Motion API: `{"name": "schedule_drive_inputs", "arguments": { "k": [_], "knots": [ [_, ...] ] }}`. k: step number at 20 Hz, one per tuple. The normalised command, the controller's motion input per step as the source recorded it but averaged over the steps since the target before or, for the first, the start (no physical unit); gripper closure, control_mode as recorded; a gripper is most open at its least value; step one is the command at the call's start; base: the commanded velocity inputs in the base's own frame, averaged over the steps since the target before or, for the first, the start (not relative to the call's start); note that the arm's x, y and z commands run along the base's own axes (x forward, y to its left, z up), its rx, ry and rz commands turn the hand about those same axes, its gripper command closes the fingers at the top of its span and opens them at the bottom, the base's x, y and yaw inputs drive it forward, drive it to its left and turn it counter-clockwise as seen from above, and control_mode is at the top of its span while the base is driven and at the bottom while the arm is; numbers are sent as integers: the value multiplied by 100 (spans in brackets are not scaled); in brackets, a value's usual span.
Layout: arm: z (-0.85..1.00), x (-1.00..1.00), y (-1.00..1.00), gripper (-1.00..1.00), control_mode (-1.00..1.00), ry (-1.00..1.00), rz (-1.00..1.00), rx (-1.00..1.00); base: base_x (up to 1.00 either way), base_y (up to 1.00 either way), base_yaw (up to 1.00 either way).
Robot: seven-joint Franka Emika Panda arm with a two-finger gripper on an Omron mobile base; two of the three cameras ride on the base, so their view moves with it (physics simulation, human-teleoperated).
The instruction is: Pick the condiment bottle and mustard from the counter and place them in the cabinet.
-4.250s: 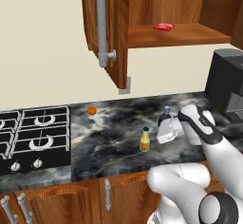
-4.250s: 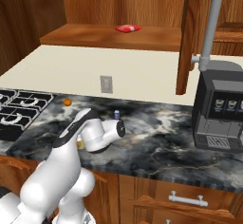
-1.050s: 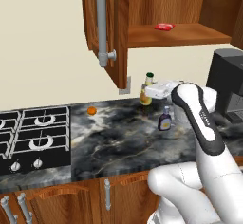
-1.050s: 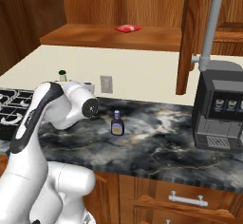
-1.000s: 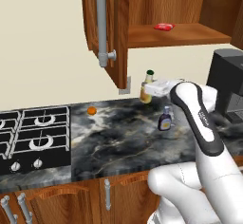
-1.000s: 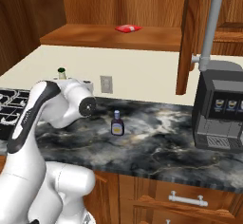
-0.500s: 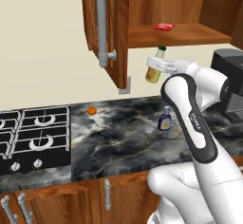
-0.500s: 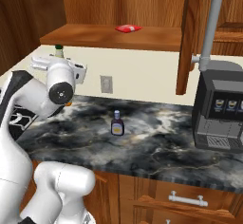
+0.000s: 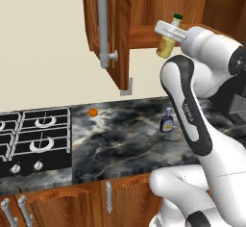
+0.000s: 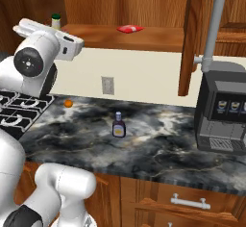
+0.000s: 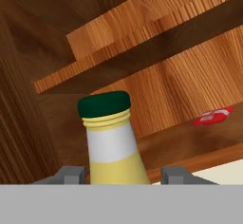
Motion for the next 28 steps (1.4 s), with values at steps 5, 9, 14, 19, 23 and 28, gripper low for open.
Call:
{"name": "schedule_drive_inputs", "arguments": {
  "k": [5, 9, 14, 19, 23, 28],
  "knots": [
    [3, 7, 3, 100, -100, 7, 0, -3, 0, 0, 0],
    [1, 17, -20, 100, -100, 0, -4, 0, 0, 0, 0],
    [0, 30, -45, 100, -100, 1, -15, 0, 0, 0, 0],
    [0, 38, -11, 100, -100, -2, -27, -7, 0, 0, 0],
    [-2, 21, 8, 100, -100, 1, -18, -9, 0, 0, 0],
    [0, 12, -2, 100, -100, 1, 0, 1, 0, 0, 0]
  ]
}}
